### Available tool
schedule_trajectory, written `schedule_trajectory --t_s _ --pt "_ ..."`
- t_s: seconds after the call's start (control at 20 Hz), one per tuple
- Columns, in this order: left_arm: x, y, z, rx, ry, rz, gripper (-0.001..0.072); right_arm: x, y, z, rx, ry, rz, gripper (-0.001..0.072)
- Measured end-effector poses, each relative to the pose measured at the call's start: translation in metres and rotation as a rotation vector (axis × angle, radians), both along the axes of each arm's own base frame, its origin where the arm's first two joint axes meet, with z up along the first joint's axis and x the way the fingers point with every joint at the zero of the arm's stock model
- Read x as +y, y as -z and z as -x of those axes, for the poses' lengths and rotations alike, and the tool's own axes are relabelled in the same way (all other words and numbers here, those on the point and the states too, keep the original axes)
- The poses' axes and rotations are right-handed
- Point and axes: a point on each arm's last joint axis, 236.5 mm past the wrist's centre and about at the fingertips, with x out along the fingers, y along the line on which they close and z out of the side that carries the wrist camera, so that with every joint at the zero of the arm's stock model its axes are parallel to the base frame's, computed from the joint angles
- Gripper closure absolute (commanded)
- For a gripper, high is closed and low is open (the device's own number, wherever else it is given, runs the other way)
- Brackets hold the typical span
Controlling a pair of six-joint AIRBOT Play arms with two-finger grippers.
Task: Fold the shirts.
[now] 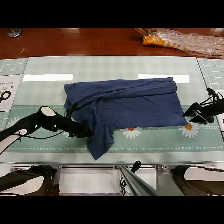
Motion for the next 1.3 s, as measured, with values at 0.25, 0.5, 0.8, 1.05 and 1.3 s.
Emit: schedule_trajectory --t_s 0.25,0.5,0.8,1.05,1.3 --pt "0.003 0.000 -0.003 0.002 -0.016 0.001 0.0687 0.029 0.011 0.005 0.033 -0.022 -0.070 0.0436" --pt "0.021 -0.005 -0.016 -0.019 -0.049 -0.008 0.0687 0.031 0.006 -0.010 -0.037 -0.096 -0.003 0.0674" --pt "0.038 -0.080 -0.119 -0.343 -0.109 0.012 0.0687 0.028 -0.073 -0.092 -0.356 -0.059 0.053 0.0675" --pt "0.046 -0.152 -0.200 -0.574 -0.155 0.026 0.0687 0.052 -0.110 -0.155 -0.582 -0.041 0.105 0.0676" --pt "0.063 -0.156 -0.253 -0.591 -0.209 0.023 0.0687 0.057 -0.115 -0.206 -0.706 0.042 0.164 0.0675"
